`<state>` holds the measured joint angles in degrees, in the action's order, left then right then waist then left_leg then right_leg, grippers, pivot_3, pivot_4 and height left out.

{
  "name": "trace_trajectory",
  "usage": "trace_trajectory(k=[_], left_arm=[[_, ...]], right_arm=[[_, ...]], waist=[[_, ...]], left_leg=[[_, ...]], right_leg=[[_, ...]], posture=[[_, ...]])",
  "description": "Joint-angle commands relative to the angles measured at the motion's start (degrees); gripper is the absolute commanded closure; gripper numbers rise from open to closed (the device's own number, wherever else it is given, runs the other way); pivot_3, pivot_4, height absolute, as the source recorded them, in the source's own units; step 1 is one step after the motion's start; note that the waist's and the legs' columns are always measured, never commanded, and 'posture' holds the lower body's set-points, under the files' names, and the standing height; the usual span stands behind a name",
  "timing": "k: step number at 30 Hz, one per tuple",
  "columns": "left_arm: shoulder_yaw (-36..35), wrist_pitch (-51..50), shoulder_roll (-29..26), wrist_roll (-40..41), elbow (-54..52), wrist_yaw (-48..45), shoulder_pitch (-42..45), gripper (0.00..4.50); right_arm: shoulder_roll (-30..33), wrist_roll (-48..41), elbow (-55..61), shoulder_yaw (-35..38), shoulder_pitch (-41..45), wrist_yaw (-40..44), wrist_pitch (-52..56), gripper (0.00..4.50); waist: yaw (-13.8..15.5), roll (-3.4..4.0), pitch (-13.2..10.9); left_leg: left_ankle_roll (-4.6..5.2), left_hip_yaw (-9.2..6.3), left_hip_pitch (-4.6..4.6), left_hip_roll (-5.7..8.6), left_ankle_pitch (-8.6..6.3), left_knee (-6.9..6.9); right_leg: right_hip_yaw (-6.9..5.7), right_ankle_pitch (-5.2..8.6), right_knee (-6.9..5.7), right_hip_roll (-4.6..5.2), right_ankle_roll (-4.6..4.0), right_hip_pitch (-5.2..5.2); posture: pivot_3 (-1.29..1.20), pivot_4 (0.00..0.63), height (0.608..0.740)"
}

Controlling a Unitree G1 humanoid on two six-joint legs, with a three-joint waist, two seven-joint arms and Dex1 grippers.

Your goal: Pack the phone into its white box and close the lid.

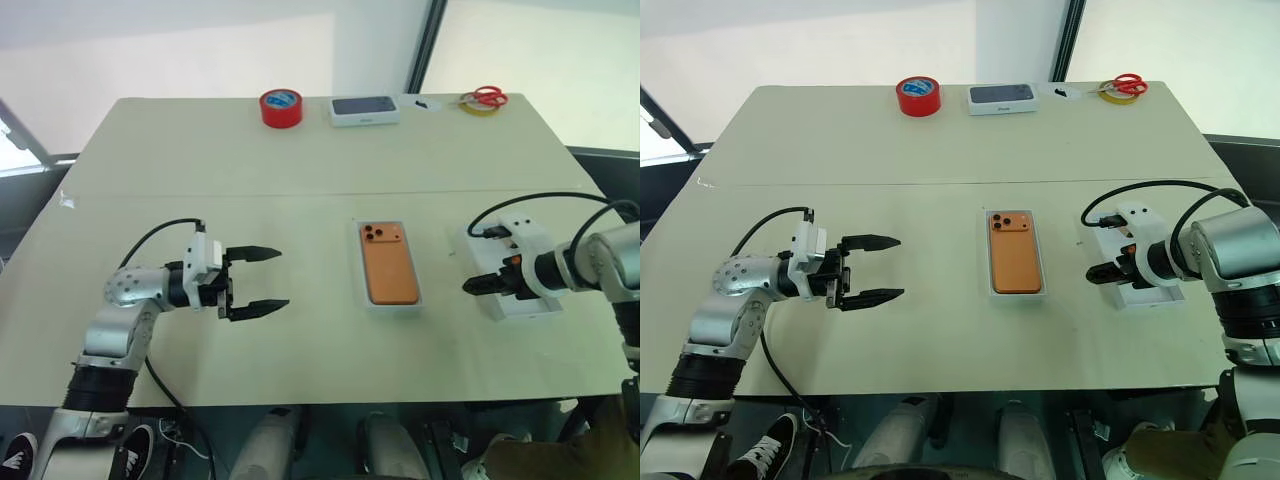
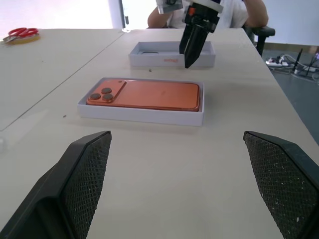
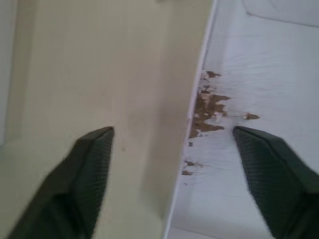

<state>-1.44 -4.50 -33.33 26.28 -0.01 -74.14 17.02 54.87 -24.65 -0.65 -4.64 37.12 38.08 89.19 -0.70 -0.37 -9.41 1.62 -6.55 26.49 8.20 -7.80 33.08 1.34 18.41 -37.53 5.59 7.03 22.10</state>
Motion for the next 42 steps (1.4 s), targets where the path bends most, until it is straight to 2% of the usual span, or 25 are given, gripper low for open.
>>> trace_trajectory(k=[1, 4, 7, 8, 10, 12, 15, 17, 25, 30, 32, 36, 39, 42], left_arm=[[-1.4, 0.2, -0.3, 1.0, -2.0, 1.5, 0.0, 0.0], [-1.2, 0.2, -0.2, 0.8, -1.7, 2.3, 0.3, 0.0], [-1.0, -1.1, -0.1, 1.2, -1.2, 3.2, 1.0, 0.0], [-1.0, -1.8, 0.0, 1.4, -0.9, 3.6, 1.4, 0.26], [-1.0, -3.2, -0.1, 2.5, -0.6, 3.1, 1.7, 0.91], [-1.0, -3.7, 0.1, 2.7, -0.6, 3.3, 1.7, 1.81], [-1.3, -4.3, 0.7, 2.6, -0.3, 4.8, 2.0, 3.41], [-1.5, -5.2, 1.5, 2.8, 0.1, 6.6, 2.3, 4.43], [-2.0, -6.9, 4.5, 3.5, -2.3, 12.4, 1.1, 4.47], [-1.9, -8.6, 5.2, 3.7, -4.5, 14.8, 0.2, 4.47], [-1.8, -9.0, 5.1, 3.5, -5.2, 15.2, 0.0, 4.47], [-1.3, -10.9, 5.3, 4.4, -7.1, 15.8, -0.4, 4.47], [-0.2, -11.0, 5.9, 3.9, -8.1, 16.3, -0.9, 4.47], [0.8, -11.1, 6.9, 3.5, -8.6, 16.9, -1.0, 4.47]], right_arm=[[-1.4, 0.3, 0.1, 0.0, -0.9, -1.2, -1.0, 2.88], [-2.1, 0.6, 1.1, 0.6, -1.3, -2.2, -0.9, 4.46], [-2.5, 0.6, 2.0, 1.3, -1.4, -2.6, -1.3, 4.46], [-2.5, 0.7, 2.2, 1.6, -1.2, -2.8, -1.4, 4.49], [-2.7, 0.7, 2.4, 2.3, -0.4, -3.1, -1.6, 4.5], [-4.5, 1.3, 1.3, 4.3, 2.0, -4.5, -3.6, 4.5], [-7.1, 1.3, 2.8, 6.4, 3.8, -4.7, -10.9, 4.5], [-11.1, -0.8, 5.6, 9.6, 4.4, -5.0, -12.8, 4.5], [-29.5, -10.0, 8.7, 22.6, 7.7, -9.3, -15.0, 4.5], [-46.8, -22.4, 12.4, 35.7, 8.6, -15.1, -2.1, 4.5], [-51.5, -27.4, 13.5, 38.0, 6.7, -17.5, 2.2, 4.5], [-53.0, -44.7, 10.8, 36.0, 1.5, -25.6, 3.3, 4.5], [-49.3, -56.5, 7.4, 30.3, -2.8, -32.5, 3.3, 4.5], [-45.9, -64.4, 5.3, 26.1, -5.0, -38.8, 2.6, 4.5]], waist=[[0.0, -0.01, 0.0], [-0.2, -0.03, 0.0], [-0.1, -0.06, 0.1], [-0.1, -0.06, 0.1], [-0.1, -0.06, 0.1], [-0.3, -0.06, 0.1], [-0.4, -0.02, 0.0], [-0.2, -0.02, 0.0], [0.1, -0.05, 0.0], [-0.3, -0.05, 0.0], [-0.3, -0.02, 0.1], [0.1, 0.01, 0.1], [-0.2, 0.01, 0.1], [-0.3, 0.01, 0.1]], left_leg=[[0.0, 0.0, -0.01, 0.0, 0.0, 0.0], [-0.01, 0.0, -0.01, -0.03, 0.01, 0.0], [-0.01, 0.0, -0.02, -0.05, 0.02, 0.01], [-0.01, 0.0, -0.02, -0.05, 0.02, 0.05], [-0.01, 0.0, -0.02, -0.04, 0.02, 0.07], [-0.02, 0.0, -0.02, -0.04, 0.01, 0.07], [-0.01, 0.07, -0.01, -0.04, 0.02, 0.04], [-0.03, 0.07, -0.01, -0.04, 0.05, 0.04], [-0.01, 0.01, -0.02, -0.02, 0.18, 0.1], [-0.05, -0.01, -0.05, -0.02, 0.21, 0.05], [-0.12, -0.03, -0.04, -0.04, 0.26, -0.01], [-0.18, -0.04, -0.07, -0.02, 0.24, -0.04], [-0.25, 0.0, -0.08, 0.0, 0.2, -0.03], [-0.23, -0.01, -0.1, -0.01, 0.21, -0.05]], right_leg=[[0.0, 0.0, 0.0, -0.01, 0.0, 0.0], [0.02, -0.01, 0.0, -0.05, 0.02, 0.01], [0.03, -0.02, -0.01, -0.06, 0.03, 0.0], [0.02, -0.02, -0.03, -0.06, 0.02, -0.01], [0.03, -0.02, -0.06, -0.05, 0.01, -0.01], [0.03, -0.02, -0.06, -0.06, 0.0, -0.01], [0.1, -0.03, -0.13, -0.06, 0.02, 0.1], [0.1, -0.04, -0.21, -0.06, 0.05, 0.13], [0.07, -0.05, -0.49, -0.07, 0.07, 0.17], [0.1, -0.05, -0.59, -0.1, 0.07, 0.22], [0.11, -0.05, -0.65, -0.13, 0.06, 0.3], [0.1, -0.05, -0.64, -0.12, 0.04, 0.25], [0.11, -0.05, -0.63, -0.09, 0.03, 0.25], [0.11, -0.04, -0.61, -0.09, 0.02, 0.25]], posture=[[0.0, 0.15, 0.74], [0.0, 0.15, 0.74], [0.0, 0.15, 0.74], [0.0, 0.15, 0.74], [0.0, 0.15, 0.74], [0.0, 0.15, 0.74], [0.0, 0.15, 0.74], [0.0, 0.15, 0.74], [0.0, 0.15, 0.74], [0.0, 0.15, 0.74], [0.0, 0.15, 0.74], [0.0, 0.15, 0.74], [0.0, 0.15, 0.74], [0.0, 0.15, 0.74]])
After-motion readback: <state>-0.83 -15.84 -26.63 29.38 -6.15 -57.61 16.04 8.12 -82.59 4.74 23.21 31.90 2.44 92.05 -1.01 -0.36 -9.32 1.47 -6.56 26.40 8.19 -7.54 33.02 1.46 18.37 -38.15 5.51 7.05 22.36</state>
